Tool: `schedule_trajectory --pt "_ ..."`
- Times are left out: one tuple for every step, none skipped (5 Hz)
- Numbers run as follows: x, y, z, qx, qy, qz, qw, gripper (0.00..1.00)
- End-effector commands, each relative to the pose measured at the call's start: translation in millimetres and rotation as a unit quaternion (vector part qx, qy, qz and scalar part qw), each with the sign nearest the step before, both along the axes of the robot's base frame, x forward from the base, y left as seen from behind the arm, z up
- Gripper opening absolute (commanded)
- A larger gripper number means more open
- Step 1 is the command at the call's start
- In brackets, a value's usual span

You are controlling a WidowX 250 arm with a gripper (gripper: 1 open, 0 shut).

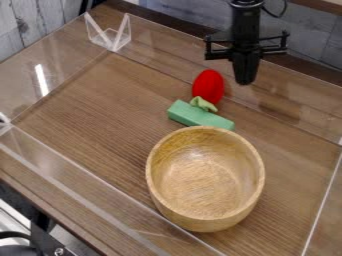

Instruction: Move the red fruit to the right

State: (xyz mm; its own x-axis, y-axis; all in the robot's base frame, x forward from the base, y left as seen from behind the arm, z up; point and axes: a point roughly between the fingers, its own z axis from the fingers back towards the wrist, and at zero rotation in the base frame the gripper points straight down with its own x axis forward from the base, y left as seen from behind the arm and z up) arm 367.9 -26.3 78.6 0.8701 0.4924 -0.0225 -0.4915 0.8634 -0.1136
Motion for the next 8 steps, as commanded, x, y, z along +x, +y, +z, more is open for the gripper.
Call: schedule_trajectory --pt "7.8 -3 10.2 0.005 -0.031 0.004 0.9995 0.0" --pt "7.3 -4 -0.7 0.008 -0.029 0.012 0.9995 0.0" --pt "7.6 -12 -7.7 0.011 -0.029 0.01 0.9995 0.0" --pt "6.2 -31 0.6 0.004 -0.03 0.023 0.9993 0.0" --pt "6.2 -41 -10.7 0.0 -0.03 0.023 0.9993 0.0" --pt "6.4 -44 -25.3 0.0 -0.027 0.023 0.9994 0.0" --pt "-0.7 -43 -34.1 0.0 -0.027 0.018 0.9995 0.0" --pt "-7.3 -42 -37.0 -0.004 -0.029 0.012 0.9995 0.0"
